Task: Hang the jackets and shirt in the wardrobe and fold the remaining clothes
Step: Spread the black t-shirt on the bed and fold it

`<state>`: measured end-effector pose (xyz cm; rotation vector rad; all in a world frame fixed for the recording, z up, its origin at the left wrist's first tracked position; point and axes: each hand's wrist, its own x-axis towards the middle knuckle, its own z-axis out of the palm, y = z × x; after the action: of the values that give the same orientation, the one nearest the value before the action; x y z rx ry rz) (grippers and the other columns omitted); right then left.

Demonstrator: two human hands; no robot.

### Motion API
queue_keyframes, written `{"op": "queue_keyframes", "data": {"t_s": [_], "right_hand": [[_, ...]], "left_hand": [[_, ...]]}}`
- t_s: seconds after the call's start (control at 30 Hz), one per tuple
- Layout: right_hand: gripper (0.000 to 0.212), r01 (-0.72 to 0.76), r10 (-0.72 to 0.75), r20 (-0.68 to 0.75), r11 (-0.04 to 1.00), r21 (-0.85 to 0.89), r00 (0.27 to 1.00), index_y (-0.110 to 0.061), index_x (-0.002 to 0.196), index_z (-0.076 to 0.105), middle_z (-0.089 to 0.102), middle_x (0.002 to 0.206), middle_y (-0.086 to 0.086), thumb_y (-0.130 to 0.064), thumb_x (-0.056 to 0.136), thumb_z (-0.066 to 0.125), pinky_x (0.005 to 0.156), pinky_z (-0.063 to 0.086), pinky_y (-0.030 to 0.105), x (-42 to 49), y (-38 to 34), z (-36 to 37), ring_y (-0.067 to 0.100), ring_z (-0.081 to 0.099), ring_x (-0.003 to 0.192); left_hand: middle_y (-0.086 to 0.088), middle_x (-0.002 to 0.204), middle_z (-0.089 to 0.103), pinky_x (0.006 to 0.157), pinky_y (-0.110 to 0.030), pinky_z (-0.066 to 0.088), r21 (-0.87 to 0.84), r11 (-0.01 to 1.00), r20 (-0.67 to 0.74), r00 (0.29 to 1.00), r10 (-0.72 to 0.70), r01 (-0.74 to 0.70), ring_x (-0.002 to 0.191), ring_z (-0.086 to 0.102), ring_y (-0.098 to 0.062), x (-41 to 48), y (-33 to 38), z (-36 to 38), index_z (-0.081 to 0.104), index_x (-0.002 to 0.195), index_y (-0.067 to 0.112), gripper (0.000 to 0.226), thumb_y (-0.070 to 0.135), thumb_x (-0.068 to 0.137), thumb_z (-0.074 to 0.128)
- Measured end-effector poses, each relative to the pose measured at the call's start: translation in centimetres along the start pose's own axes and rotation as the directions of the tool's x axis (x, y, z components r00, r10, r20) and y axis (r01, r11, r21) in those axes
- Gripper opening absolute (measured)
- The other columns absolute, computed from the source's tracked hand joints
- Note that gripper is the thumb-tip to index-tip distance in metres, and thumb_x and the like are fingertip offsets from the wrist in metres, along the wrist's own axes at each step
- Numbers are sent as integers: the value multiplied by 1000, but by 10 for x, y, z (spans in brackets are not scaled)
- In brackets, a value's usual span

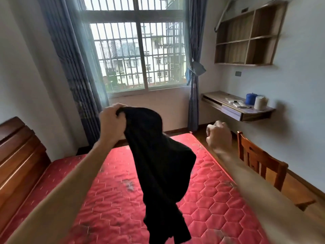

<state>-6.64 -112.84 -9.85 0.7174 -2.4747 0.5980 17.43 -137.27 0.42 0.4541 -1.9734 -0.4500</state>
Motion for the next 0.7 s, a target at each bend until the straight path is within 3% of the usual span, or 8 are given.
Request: {"op": "queue_keyframes", "data": {"t_s": [0.07,0.13,0.3,0.4,0.47,0.57,0.63,0.7], "right_hand": [[16,-134,129,59,986,99,990,-14,73,66,61,92,16,1,74,61,72,48,37,5,14,-4,39,59,89],[21,-149,113,180,970,195,977,-19,73,63,65,90,12,2,72,60,72,49,34,9,7,-6,35,63,88],[36,-17,-239,495,889,458,836,-19,103,71,71,94,0,0,72,65,87,54,33,-17,-88,20,13,64,88],[52,86,-439,575,839,537,691,-15,128,62,69,115,9,-15,78,77,95,52,33,-45,-155,46,17,64,104],[71,121,-507,602,817,564,617,-12,143,47,62,131,12,-27,81,79,99,49,31,-63,-197,60,22,59,119],[89,154,-560,538,769,621,630,-15,153,31,51,144,12,-39,81,78,106,43,33,-81,-243,76,26,51,131],[88,166,-611,472,706,689,636,-18,150,36,53,140,9,-41,75,76,104,44,38,-88,-263,86,26,52,128],[63,140,-642,445,652,745,625,-12,132,57,62,113,3,-27,75,80,89,49,32,-95,-280,91,18,59,104]], "left_hand": [[-5,89,77,87,-37,55,13,996,-47,995,-84,85,87,71,-22,18,-25,-30,79,89,22,43,-2,76,45],[2,82,76,77,-41,59,-46,988,-36,989,-147,145,80,72,-21,30,-38,-48,75,77,32,47,-2,75,43],[3,84,74,65,-15,52,-121,983,42,990,-134,138,74,67,-1,35,-18,-58,74,79,25,43,-9,80,47],[8,82,74,67,-18,53,-193,966,91,983,-157,172,75,68,-3,32,-14,-63,75,79,20,42,-12,81,48],[7,81,74,66,-17,50,-243,952,116,980,-164,188,75,68,-2,31,-10,-75,76,81,15,43,-15,81,46],[4,88,75,71,-19,55,-277,944,176,975,-136,181,84,69,-4,27,-3,-99,76,90,5,39,-18,83,46],[1,94,77,80,-25,58,-304,935,228,967,-116,184,94,70,-13,26,-4,-118,76,95,7,37,-17,85,48],[-1,98,77,86,-32,58,-315,932,264,960,-95,179,100,70,-18,24,-12,-136,75,98,9,35,-14,88,51]]}}
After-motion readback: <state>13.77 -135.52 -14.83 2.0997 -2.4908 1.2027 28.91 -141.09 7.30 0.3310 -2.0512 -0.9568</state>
